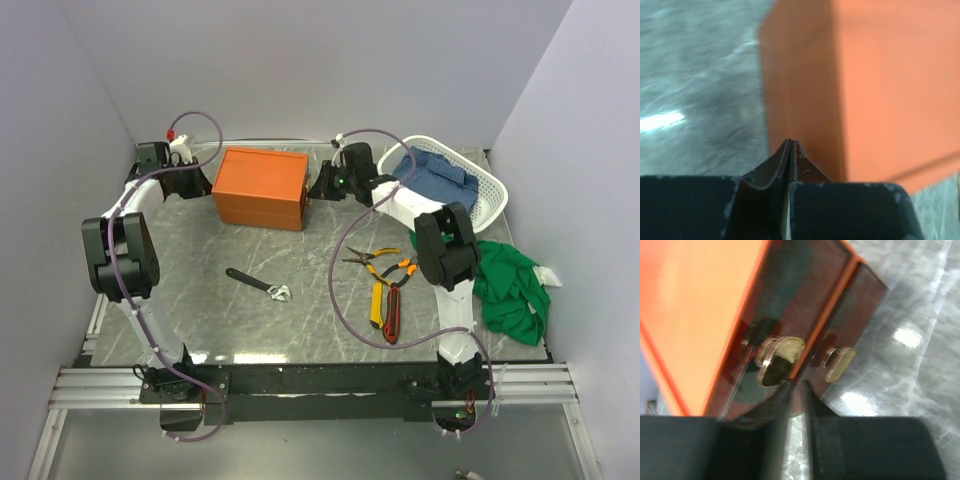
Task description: Sort the tools into containers
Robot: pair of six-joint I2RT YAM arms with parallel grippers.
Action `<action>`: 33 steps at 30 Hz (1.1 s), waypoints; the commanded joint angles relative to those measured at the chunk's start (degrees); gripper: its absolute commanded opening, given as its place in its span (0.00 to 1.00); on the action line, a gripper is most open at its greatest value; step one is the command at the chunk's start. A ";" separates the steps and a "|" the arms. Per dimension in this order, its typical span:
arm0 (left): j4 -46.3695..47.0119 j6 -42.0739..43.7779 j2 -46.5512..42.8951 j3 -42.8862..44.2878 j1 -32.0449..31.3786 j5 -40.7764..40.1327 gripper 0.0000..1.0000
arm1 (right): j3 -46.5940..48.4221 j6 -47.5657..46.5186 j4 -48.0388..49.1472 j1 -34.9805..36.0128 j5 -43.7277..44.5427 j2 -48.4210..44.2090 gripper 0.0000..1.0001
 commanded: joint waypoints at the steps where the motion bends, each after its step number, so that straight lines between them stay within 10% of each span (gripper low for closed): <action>1: 1.07 -5.85 -5.85 0.80 2.70 -15.32 0.06 | -1.88 -1.67 0.13 -1.37 4.69 -5.13 0.39; 9: 11.24 -8.23 -14.21 2.56 5.53 -8.61 0.07 | -9.63 7.38 16.74 -7.09 -21.06 -2.25 0.62; 33: 8.89 -11.39 -9.90 4.33 -12.83 -4.62 0.09 | 4.70 5.10 2.33 -4.89 -4.54 8.57 0.58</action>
